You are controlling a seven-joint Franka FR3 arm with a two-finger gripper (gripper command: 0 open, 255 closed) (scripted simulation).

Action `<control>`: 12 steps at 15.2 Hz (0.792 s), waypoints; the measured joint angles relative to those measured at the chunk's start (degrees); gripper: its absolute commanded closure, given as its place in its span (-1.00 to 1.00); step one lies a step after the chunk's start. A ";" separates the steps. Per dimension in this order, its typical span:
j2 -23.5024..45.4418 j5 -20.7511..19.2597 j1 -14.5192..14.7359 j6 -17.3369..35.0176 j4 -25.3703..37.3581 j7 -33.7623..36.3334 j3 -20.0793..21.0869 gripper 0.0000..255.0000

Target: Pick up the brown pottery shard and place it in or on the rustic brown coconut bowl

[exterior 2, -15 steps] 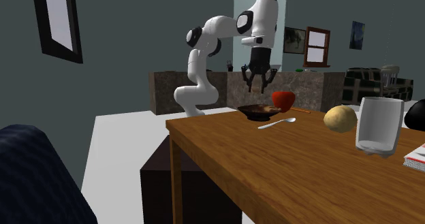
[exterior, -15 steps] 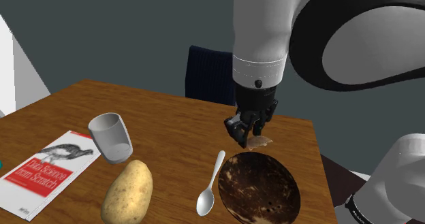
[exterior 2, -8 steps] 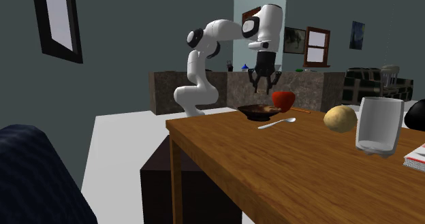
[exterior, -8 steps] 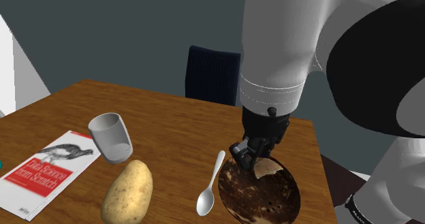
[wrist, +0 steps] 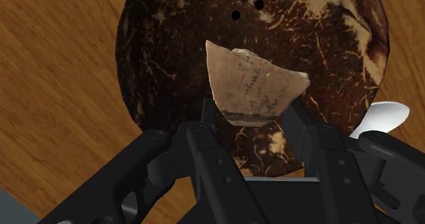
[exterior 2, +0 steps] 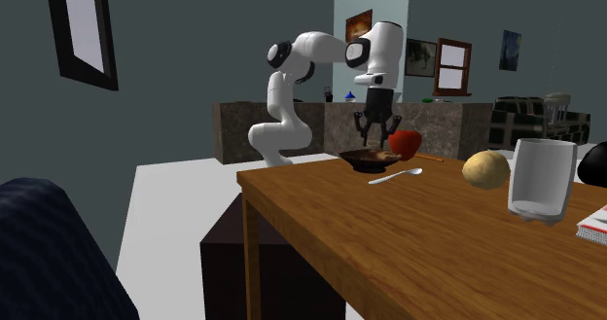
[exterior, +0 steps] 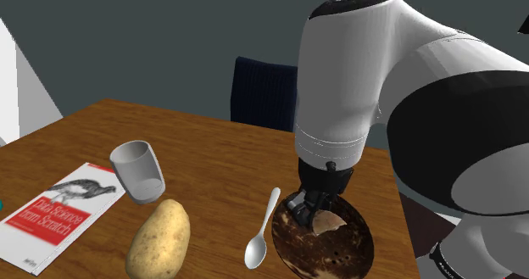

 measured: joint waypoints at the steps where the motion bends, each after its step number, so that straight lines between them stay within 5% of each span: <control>1: 0.17 0.08 0.00 0.72 -0.53 0.10 0.28 1.00; 11: 0.45 0.61 0.16 4.02 -3.52 0.11 1.18 1.00; 12: 0.46 0.61 0.16 4.02 -3.52 0.11 1.18 -1.00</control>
